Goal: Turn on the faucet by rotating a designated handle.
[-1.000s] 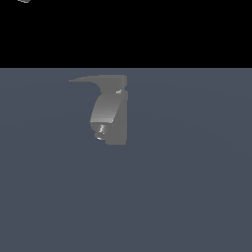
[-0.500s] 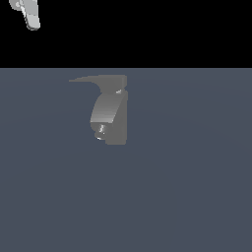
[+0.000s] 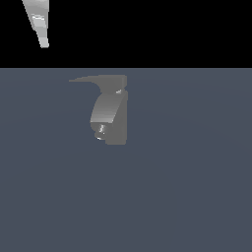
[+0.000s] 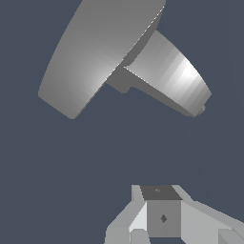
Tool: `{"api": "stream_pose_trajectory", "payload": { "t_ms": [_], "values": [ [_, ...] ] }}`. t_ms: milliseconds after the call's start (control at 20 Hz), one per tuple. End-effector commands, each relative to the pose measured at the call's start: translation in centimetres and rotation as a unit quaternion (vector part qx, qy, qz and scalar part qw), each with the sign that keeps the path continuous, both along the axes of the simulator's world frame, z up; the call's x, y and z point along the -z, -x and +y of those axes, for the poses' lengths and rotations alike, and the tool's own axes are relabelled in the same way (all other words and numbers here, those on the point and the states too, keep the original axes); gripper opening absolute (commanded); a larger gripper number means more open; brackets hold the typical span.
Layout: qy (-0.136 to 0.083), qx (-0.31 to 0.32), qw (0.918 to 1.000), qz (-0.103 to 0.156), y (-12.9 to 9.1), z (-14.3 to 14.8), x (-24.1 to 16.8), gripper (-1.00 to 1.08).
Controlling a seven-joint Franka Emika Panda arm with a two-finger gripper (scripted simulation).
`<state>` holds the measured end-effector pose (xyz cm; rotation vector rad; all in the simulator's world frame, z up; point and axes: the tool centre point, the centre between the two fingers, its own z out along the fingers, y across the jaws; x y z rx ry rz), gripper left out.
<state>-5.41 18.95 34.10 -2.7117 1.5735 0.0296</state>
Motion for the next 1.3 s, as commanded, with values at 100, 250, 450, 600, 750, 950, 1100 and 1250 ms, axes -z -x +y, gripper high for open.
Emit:
{"api": "stream_pose_trajectory", "payload": {
  "t_ms": [100, 250, 450, 600, 750, 950, 1100, 1250],
  "values": [
    [0.001, 0.044, 0.9990, -0.001, -2.4, 0.4, 1.2, -1.00],
    [0.002, 0.075, 0.9972, -0.001, -4.1, 0.5, 2.0, -1.00],
    [0.003, 0.117, 0.9931, -0.002, -6.5, 0.5, 3.2, -1.00],
    [0.004, 0.152, 0.9884, -0.002, -8.4, 0.3, 4.1, -1.00],
    [0.006, 0.189, 0.9819, -0.002, -10.5, -0.1, 5.1, -1.00],
    [0.008, 0.238, 0.9712, -0.003, -13.2, -0.8, 6.4, -1.00],
    [0.009, 0.271, 0.9626, -0.003, -15.0, -1.4, 7.2, -1.00],
    [0.010, 0.298, 0.9545, -0.004, -16.5, -2.1, 7.9, -1.00]
  ]
}}
